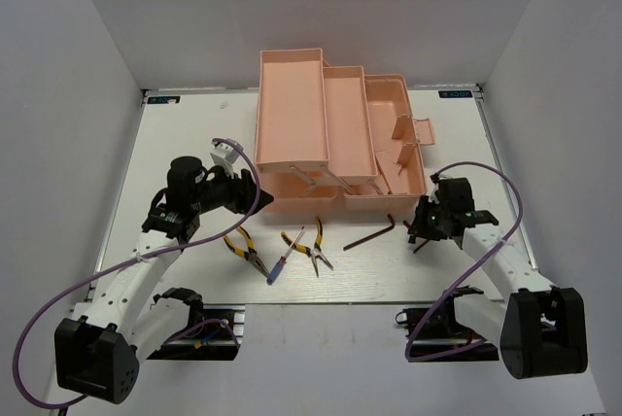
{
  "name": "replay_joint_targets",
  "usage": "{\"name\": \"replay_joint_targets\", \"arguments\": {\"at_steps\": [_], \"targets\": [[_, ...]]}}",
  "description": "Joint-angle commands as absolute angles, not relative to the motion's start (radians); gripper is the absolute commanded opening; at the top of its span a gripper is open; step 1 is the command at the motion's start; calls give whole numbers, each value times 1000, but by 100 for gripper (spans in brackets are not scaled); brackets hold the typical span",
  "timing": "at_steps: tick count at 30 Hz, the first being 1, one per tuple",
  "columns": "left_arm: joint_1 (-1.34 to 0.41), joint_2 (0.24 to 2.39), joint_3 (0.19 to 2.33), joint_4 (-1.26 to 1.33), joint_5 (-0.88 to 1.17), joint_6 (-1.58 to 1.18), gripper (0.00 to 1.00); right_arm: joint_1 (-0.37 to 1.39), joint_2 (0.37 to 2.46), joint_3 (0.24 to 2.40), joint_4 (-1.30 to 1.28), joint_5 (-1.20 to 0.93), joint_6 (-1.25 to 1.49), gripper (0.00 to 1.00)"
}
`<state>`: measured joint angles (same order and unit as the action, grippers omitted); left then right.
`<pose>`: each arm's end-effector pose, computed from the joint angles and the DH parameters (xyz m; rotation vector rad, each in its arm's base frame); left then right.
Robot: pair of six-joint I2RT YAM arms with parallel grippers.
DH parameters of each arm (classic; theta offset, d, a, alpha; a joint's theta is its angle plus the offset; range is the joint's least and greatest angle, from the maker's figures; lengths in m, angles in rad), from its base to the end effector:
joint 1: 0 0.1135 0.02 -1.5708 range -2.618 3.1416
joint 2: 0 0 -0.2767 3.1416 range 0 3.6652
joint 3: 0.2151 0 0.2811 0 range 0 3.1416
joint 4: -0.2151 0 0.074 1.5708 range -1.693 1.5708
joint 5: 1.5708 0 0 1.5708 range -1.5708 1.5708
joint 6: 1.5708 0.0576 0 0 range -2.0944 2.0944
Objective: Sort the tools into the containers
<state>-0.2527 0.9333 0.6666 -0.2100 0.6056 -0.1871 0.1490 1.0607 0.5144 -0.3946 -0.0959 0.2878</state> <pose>0.2279 -0.0927 0.2657 0.4537 2.0211 -0.8908 0.2247 0.0393 0.1574 0.1360 2.5275 0.2972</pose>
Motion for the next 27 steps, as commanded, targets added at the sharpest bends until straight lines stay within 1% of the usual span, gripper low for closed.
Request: {"name": "replay_joint_targets", "arguments": {"at_steps": [1, 6, 17, 27], "targets": [[-258, 930, 687, -213, 612, -175, 71, 141, 1037, 551, -411, -111, 281, 0], [-258, 948, 687, -213, 603, -166, 71, 117, 1039, 574, -449, -52, 281, 0], [-258, 948, 687, -213, 594, -166, 71, 69, 1031, 661, -606, -60, 244, 0], [-267, 948, 687, -222, 594, -166, 71, 29, 956, 715, -727, -58, 201, 0]]}}
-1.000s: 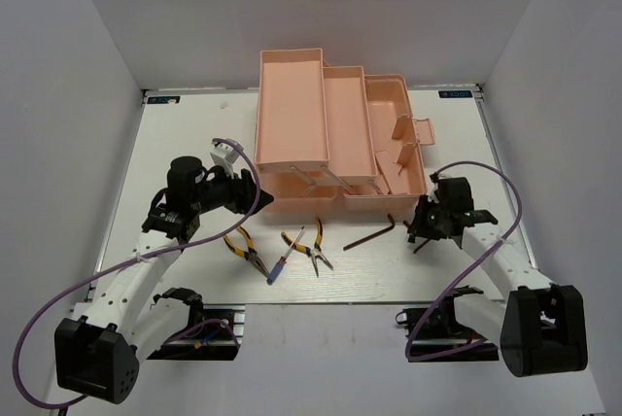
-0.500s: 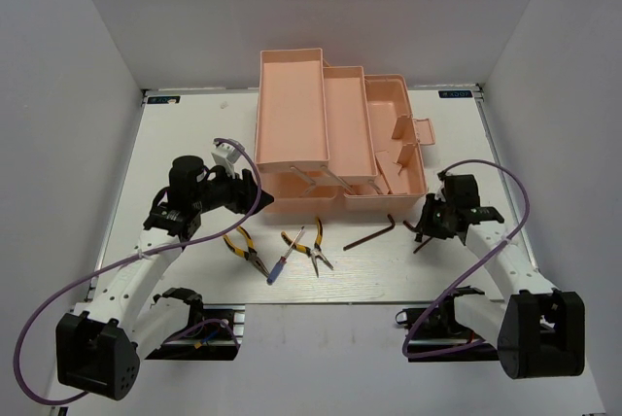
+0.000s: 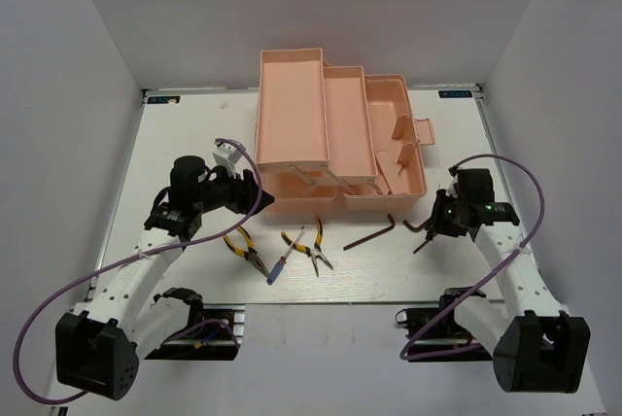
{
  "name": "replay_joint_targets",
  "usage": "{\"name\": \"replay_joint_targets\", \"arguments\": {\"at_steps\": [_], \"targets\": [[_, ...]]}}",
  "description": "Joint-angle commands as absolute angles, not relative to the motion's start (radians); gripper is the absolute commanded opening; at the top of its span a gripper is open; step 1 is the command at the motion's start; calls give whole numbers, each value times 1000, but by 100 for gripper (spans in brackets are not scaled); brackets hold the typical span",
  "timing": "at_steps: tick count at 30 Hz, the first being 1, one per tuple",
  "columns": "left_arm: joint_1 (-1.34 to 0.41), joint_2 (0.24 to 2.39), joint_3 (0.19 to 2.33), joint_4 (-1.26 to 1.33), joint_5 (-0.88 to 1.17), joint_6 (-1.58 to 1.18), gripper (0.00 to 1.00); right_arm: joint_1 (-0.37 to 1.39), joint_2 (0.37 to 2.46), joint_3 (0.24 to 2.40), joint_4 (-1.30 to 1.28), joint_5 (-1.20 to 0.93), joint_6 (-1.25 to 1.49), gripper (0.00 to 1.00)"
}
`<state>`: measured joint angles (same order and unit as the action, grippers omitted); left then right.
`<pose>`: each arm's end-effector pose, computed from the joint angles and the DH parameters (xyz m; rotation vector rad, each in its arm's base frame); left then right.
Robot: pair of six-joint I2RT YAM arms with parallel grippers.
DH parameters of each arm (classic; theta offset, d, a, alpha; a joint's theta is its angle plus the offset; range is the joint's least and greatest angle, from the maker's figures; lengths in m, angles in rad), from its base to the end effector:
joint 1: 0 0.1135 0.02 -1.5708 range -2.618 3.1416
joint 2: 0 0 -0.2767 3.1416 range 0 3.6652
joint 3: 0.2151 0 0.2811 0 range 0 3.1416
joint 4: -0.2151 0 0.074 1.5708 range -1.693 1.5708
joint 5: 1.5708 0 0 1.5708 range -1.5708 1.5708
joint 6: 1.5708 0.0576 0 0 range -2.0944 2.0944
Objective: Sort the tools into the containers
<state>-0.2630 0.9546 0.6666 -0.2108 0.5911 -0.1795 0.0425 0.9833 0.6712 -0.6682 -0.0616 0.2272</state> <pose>0.2306 -0.0953 0.2606 0.4582 2.0426 -0.8804 0.2193 0.0129 0.2074 0.2121 2.5498 0.1827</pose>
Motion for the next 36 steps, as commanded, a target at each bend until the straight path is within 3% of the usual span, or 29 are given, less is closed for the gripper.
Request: {"name": "replay_joint_targets", "arguments": {"at_steps": [1, 10, 15, 19, 27, 34, 36], "targets": [[-267, 948, 687, -222, 585, -166, 71, 28, 953, 722, -738, -58, 198, 0], [-267, 948, 687, -222, 584, -166, 71, 17, 897, 833, -779, -118, 160, 0], [-267, 948, 687, -222, 584, -166, 71, 20, 919, 949, -726, -328, 89, 0], [-267, 948, 687, -222, 584, -166, 71, 29, 1021, 1018, -631, -506, 112, 0], [-267, 948, 687, -241, 565, -147, 71, 90, 1425, 1187, -502, -488, 167, 0], [-278, 976, 687, -241, 575, -147, 71, 107, 1512, 1238, -509, -430, 146, 0], [-278, 985, 687, -241, 575, -147, 71, 107, 1520, 1229, -506, -428, 141, 7]]}}
